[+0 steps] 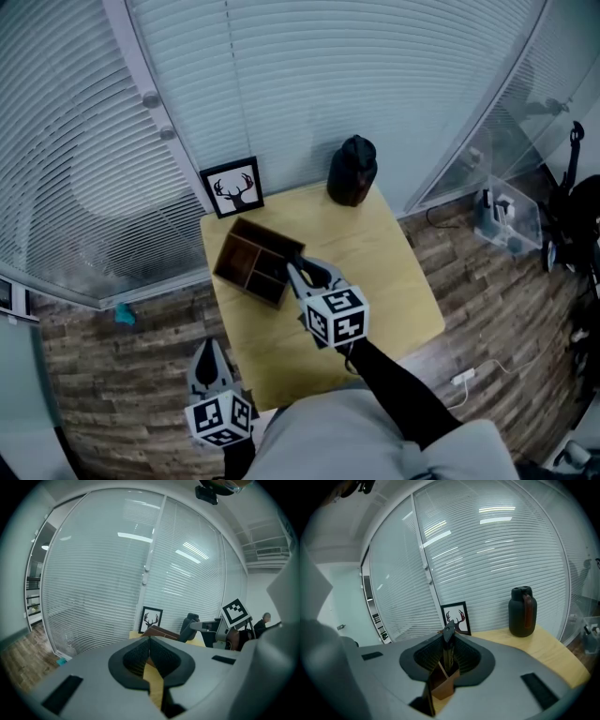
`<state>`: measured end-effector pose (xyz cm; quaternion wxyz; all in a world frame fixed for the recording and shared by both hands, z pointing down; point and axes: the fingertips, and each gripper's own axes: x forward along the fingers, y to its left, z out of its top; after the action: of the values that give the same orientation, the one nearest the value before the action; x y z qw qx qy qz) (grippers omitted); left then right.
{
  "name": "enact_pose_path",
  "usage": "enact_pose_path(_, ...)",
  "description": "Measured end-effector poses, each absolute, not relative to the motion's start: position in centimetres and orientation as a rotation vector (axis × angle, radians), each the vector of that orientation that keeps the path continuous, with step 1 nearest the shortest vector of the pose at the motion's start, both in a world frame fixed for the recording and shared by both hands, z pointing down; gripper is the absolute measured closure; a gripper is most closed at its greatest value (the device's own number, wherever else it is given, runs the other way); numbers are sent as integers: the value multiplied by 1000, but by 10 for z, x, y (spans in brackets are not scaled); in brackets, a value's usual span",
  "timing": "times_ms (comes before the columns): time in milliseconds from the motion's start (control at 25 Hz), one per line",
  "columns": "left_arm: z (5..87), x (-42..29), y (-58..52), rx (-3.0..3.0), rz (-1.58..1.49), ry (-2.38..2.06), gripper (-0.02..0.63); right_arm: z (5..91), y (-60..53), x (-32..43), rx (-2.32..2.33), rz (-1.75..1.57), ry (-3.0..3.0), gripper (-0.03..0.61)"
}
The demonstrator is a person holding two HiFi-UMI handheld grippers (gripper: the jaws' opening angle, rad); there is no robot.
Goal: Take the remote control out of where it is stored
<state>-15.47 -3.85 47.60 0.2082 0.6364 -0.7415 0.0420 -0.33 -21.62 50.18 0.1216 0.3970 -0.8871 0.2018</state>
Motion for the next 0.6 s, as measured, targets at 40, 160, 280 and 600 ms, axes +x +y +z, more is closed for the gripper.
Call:
enact_pose_path(40,476,-154,-38,1772,118,-2063,604,502,-216,-3,1162,590,-2589,505)
enact_pose_path(160,476,-155,-37,1773,117,-2062,605,500,-216,-3,1171,591,-2592,505)
enact_pose_path(280,476,-154,-37,1774,113,-2062,604,499,-217,-1,1172,586,-2595,505)
enact_pose_path(600,476,-152,-39,1777,107,-2052,605,497,-217,-1,1175,588,-2597,505)
